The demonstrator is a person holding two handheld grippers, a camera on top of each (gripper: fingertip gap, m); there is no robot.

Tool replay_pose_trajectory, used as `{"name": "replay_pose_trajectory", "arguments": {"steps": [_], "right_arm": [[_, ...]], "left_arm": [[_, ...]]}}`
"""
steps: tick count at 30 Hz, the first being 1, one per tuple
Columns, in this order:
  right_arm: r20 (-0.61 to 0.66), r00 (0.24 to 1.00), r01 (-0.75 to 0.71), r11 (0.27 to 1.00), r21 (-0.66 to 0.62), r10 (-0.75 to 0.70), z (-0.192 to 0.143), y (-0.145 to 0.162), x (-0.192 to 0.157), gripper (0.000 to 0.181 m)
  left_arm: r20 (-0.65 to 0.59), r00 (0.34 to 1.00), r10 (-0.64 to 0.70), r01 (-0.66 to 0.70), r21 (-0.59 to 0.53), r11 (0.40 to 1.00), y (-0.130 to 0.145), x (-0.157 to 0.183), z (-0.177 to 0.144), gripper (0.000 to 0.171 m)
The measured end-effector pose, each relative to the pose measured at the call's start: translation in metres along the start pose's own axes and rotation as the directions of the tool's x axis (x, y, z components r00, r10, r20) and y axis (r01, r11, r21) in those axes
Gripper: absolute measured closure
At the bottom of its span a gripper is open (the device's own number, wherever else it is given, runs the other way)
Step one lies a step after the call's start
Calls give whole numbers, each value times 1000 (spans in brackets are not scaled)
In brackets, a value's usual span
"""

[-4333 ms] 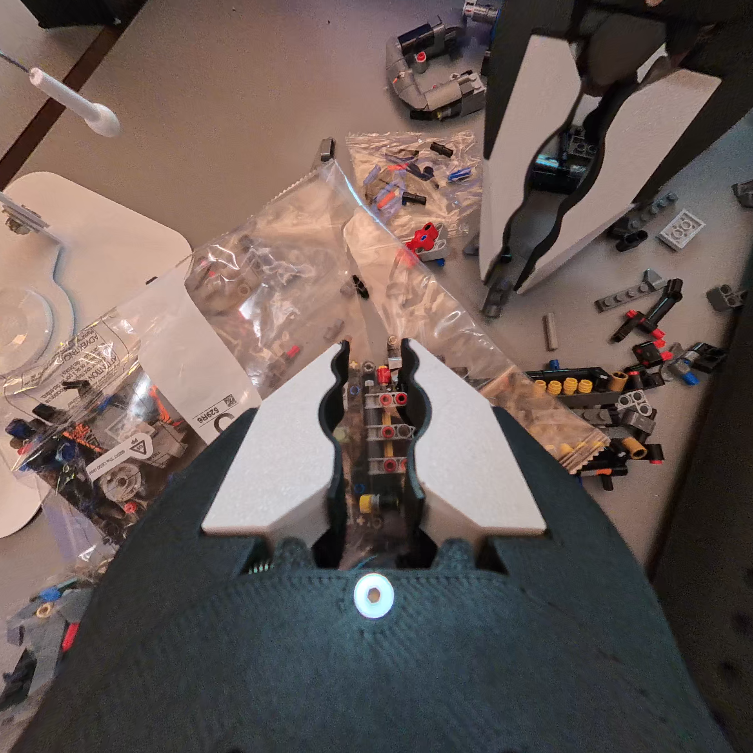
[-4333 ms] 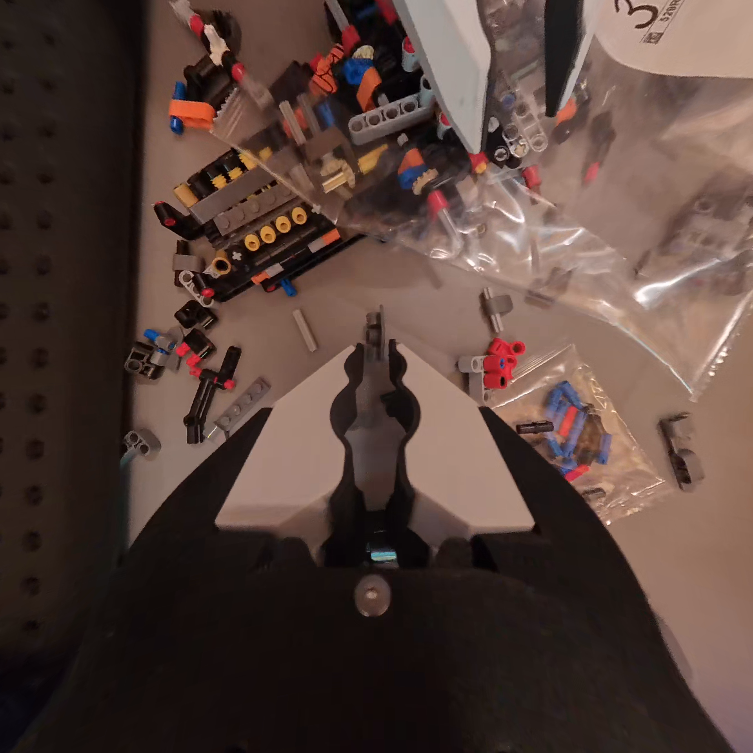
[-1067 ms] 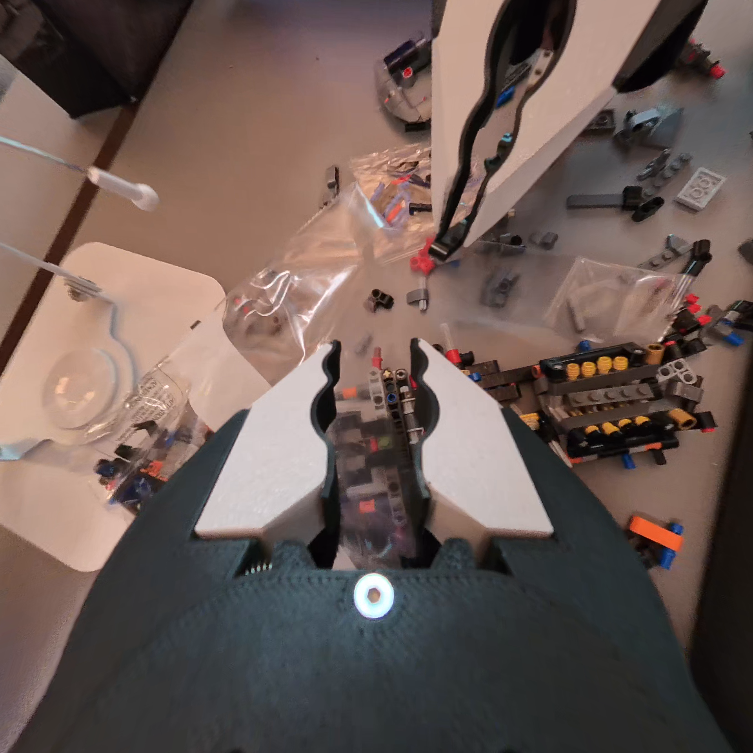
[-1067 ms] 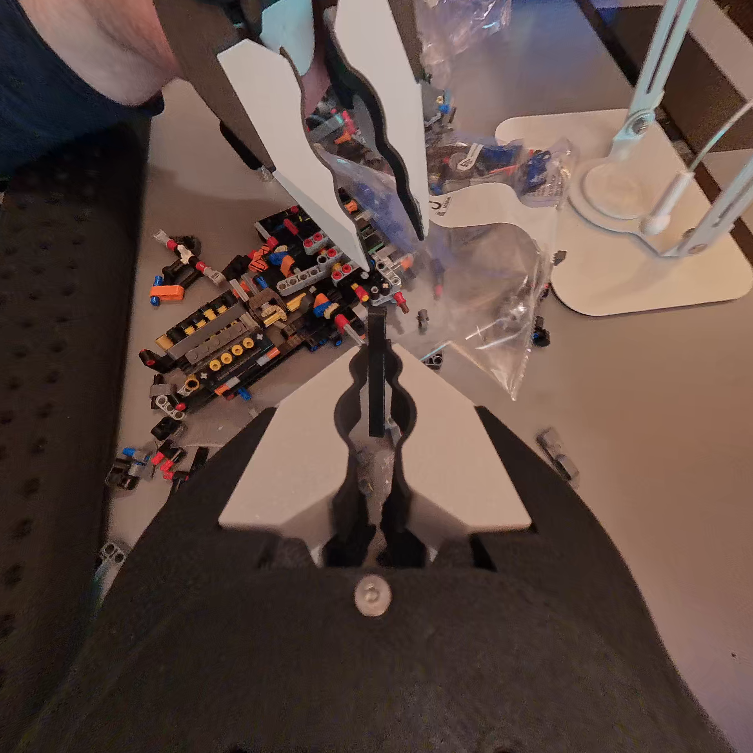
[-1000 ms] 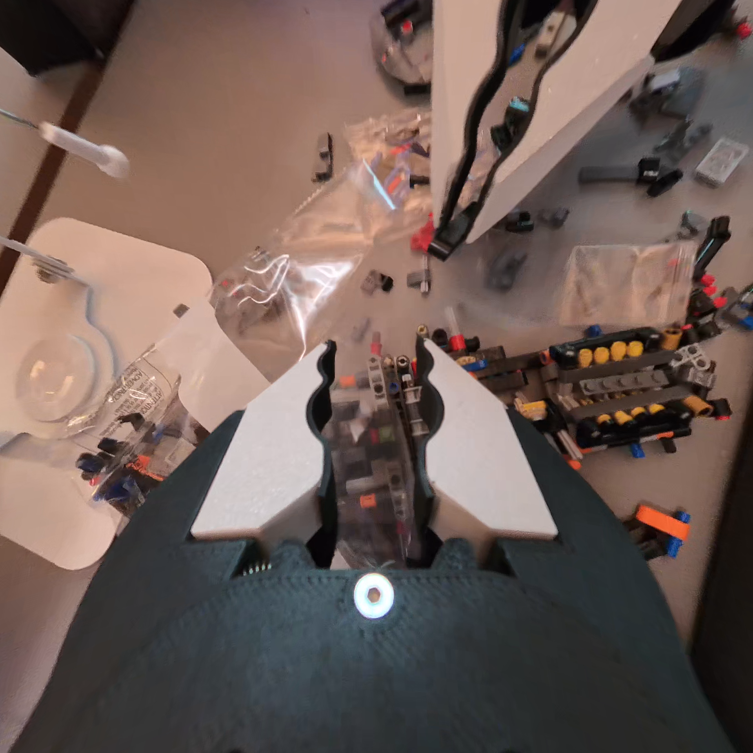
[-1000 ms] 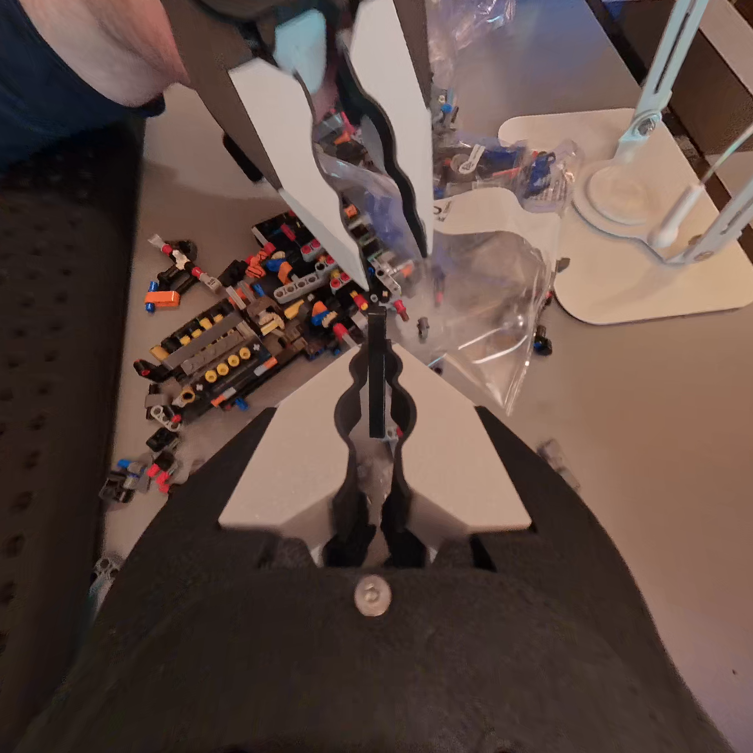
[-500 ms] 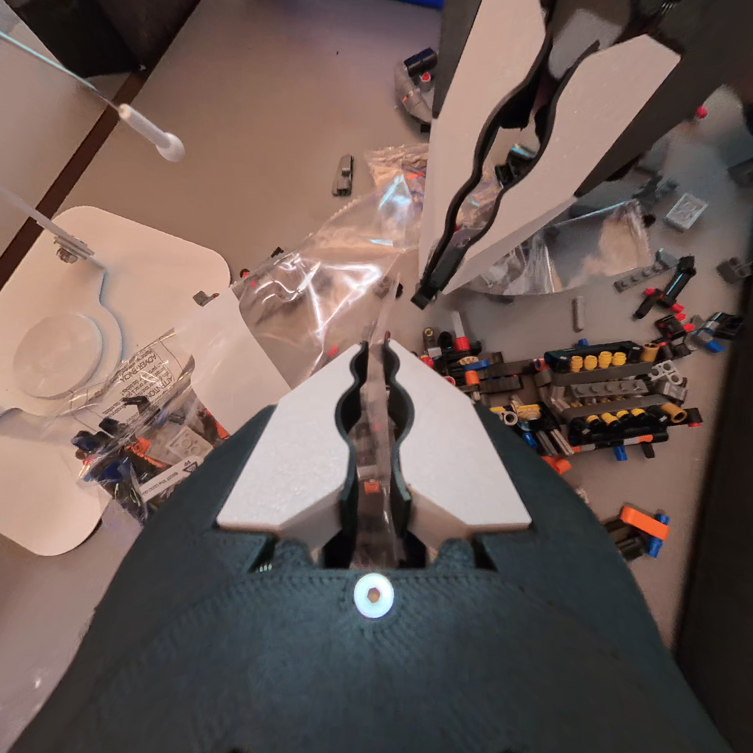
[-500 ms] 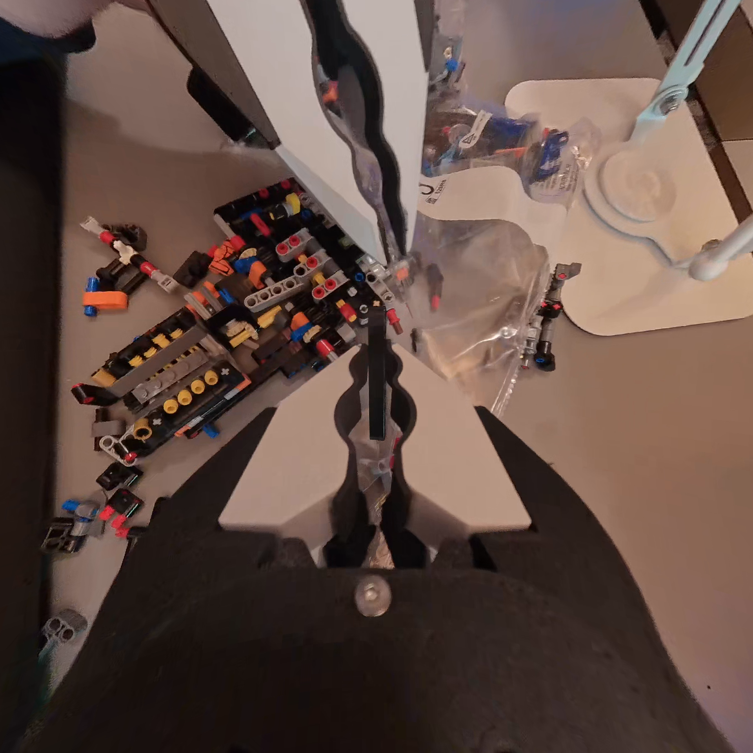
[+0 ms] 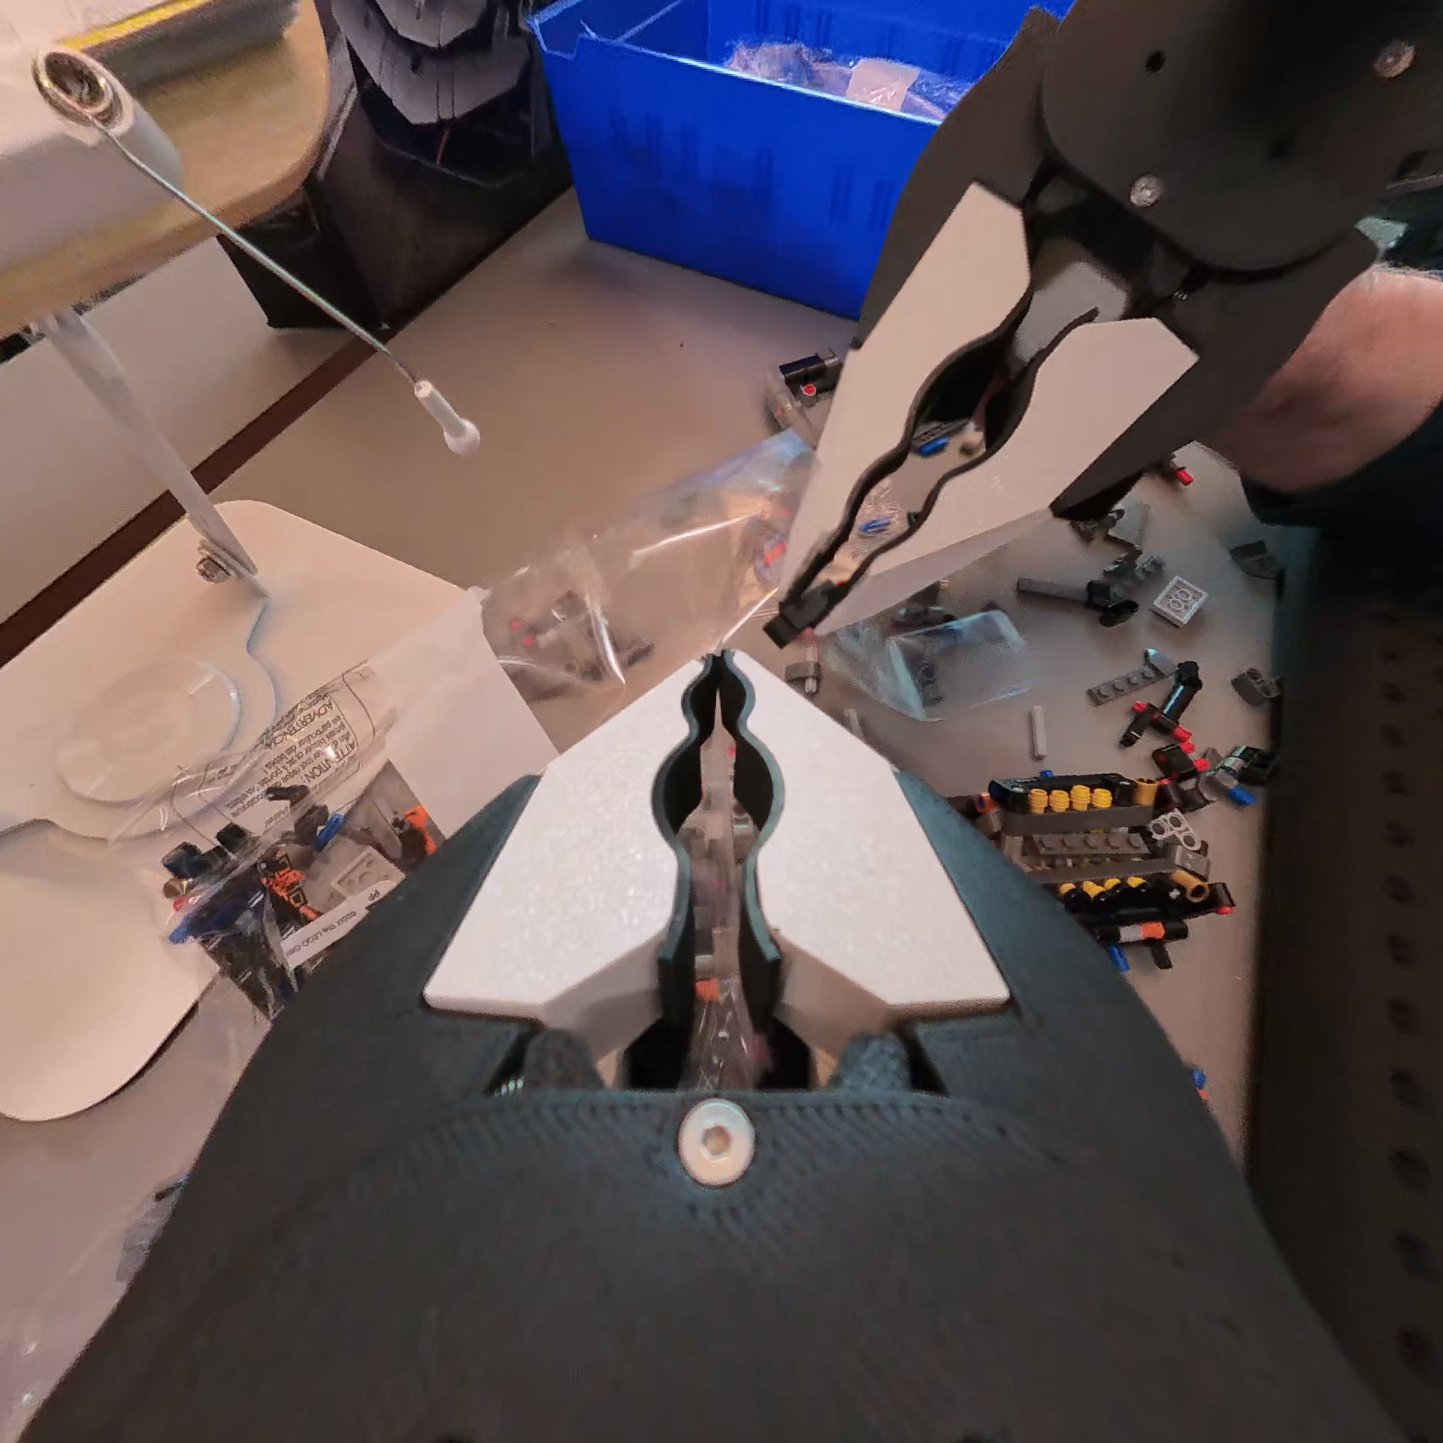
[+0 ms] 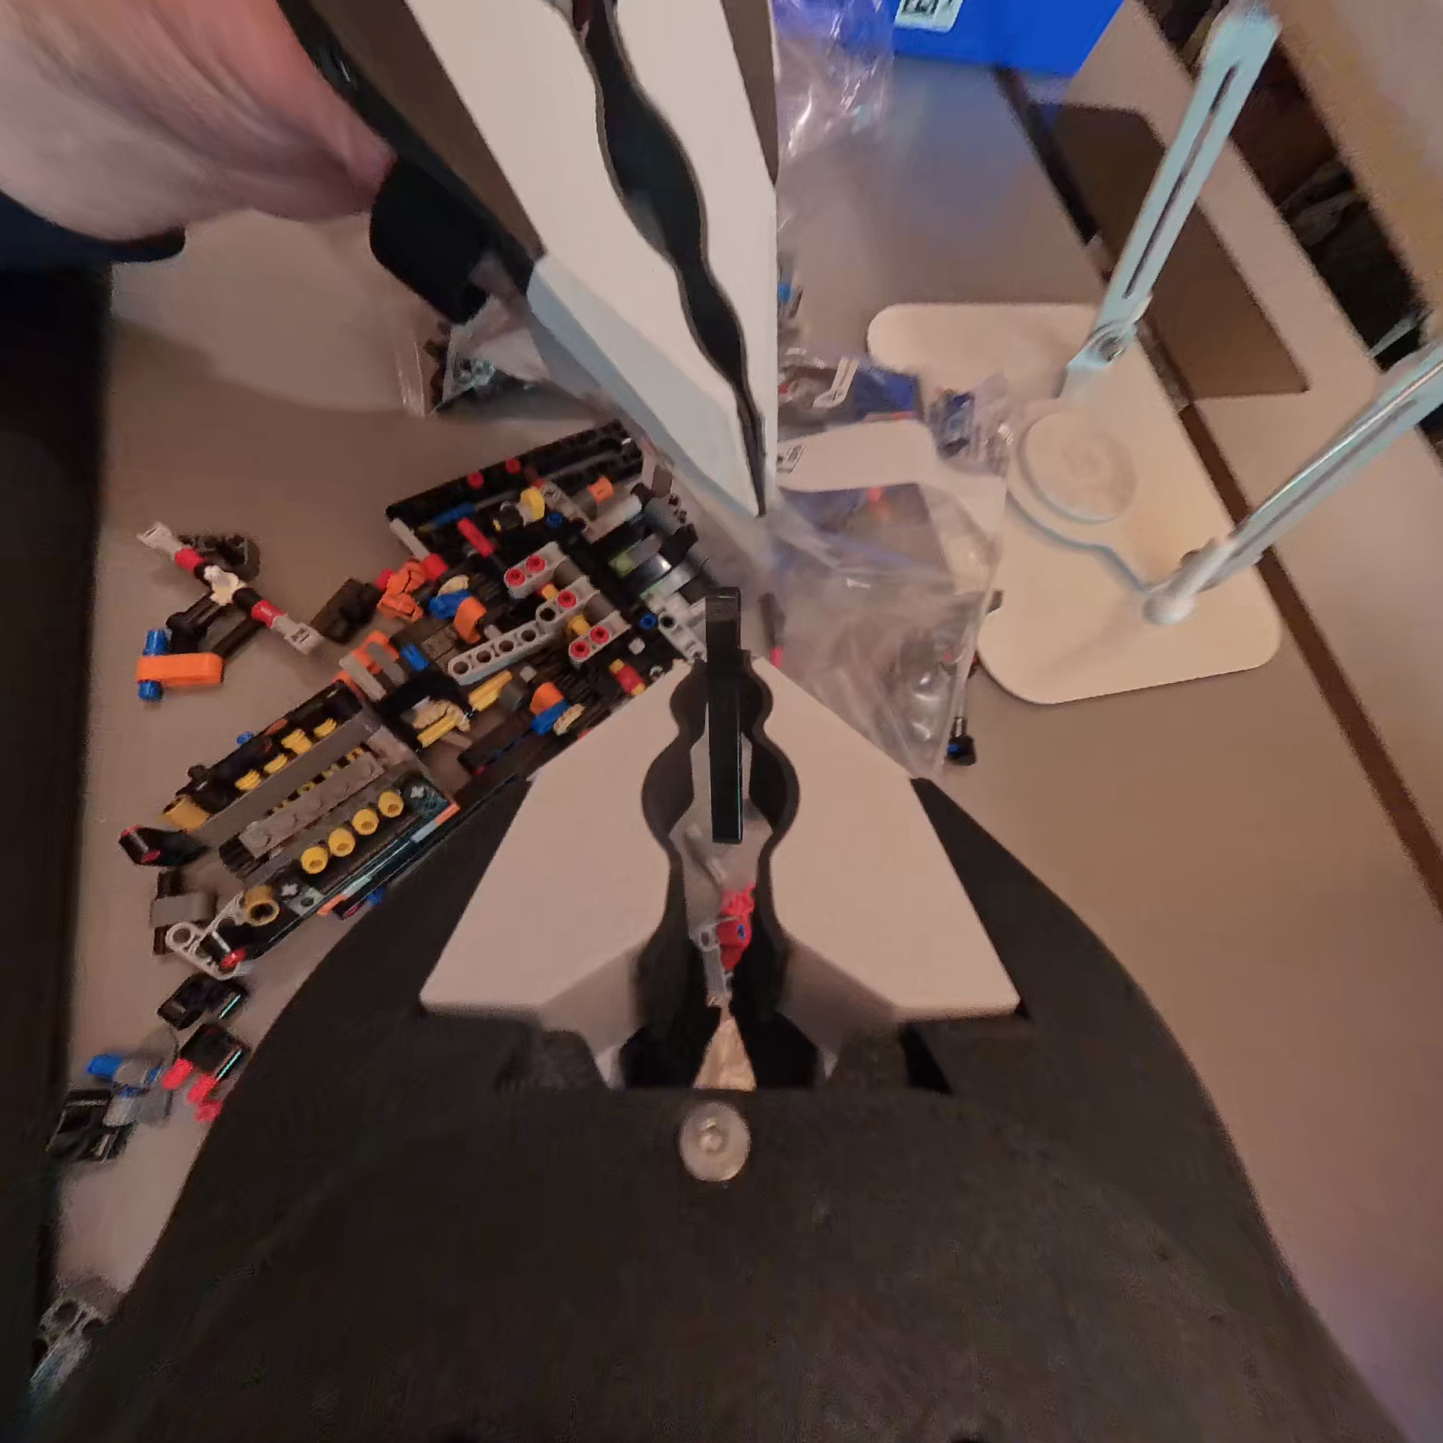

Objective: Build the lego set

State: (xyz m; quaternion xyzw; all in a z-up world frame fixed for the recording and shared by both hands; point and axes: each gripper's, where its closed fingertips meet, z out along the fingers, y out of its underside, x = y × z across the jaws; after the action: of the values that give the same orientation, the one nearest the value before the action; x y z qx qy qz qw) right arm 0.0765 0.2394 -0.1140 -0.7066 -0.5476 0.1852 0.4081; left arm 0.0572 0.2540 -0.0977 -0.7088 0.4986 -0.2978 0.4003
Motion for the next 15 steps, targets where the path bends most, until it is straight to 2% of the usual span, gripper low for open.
{"name": "replay_pose_trajectory", "arguments": {"steps": [4,7,11,15], "right_arm": [[-95,994,58,998,-1,-58,0,-12,10,177],[-164,978,111,988,-106,-127,12,-7,18,177],[-151,969,160,961,-225,-196,31,3,12,177],[-122,969,177,948,-264,-215,38,4,7,177]], "left_arm": [[-2,1000,-7,7,26,1000,-5,0,-2,171],[2,1000,-1,1,26,1000,-4,0,-1,171],[19,1000,5,-6,45,999,-8,-1,-2,171],[11,1000,-10,9,62,998,-10,-1,-4,171]]}}
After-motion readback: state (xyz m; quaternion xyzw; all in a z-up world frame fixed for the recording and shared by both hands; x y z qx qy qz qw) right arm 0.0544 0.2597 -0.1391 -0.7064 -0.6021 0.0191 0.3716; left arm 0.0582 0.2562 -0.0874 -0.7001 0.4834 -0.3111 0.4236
